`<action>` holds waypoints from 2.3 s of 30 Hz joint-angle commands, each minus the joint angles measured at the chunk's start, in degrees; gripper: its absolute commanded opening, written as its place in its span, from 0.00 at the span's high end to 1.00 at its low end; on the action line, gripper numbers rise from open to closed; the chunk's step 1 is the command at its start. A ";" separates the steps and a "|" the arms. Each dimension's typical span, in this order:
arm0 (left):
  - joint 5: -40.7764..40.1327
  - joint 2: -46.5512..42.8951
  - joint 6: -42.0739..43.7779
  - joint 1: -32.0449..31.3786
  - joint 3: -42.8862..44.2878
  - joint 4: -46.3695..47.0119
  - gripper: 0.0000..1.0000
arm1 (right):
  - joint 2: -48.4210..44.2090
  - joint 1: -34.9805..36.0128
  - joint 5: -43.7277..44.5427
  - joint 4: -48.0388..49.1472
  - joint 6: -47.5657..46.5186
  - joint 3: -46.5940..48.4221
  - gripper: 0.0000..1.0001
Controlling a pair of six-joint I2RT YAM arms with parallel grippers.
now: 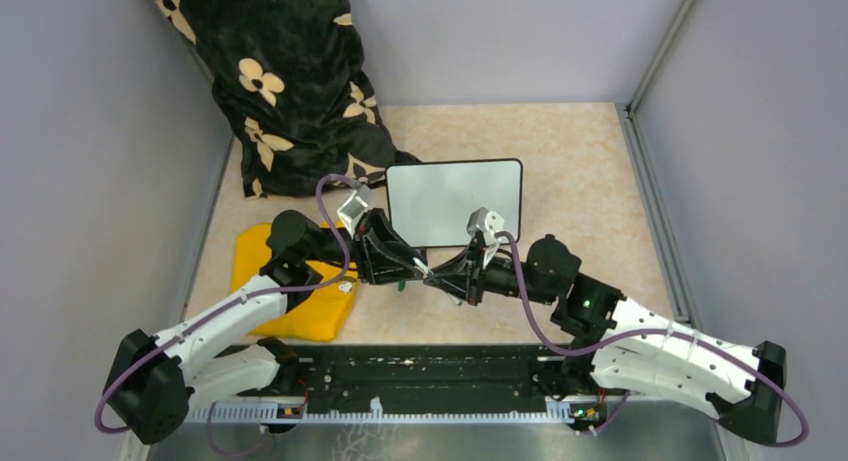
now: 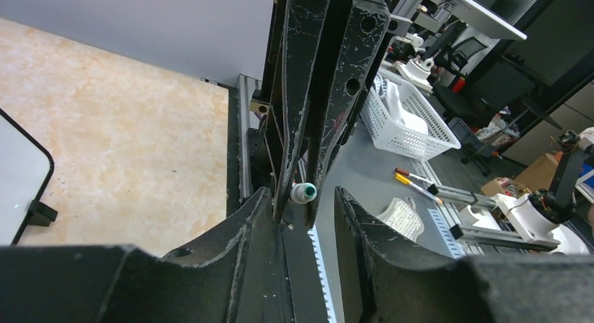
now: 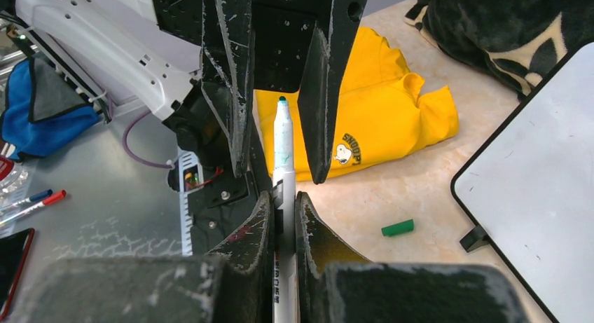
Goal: Write a sentence on the whiteboard
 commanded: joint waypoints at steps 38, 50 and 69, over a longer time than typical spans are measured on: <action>-34.87 -12.90 -7.84 -0.23 -4.88 8.20 1.00 | -15.17 0.33 18.21 5.25 11.45 -1.44 0.40; -45.39 -16.10 -18.89 -0.17 -3.17 11.98 1.00 | -5.62 0.24 4.76 23.15 19.57 -2.05 0.39; -44.49 -14.48 -25.91 -0.18 -2.21 15.11 1.00 | 9.32 0.15 10.24 41.97 20.96 6.38 0.46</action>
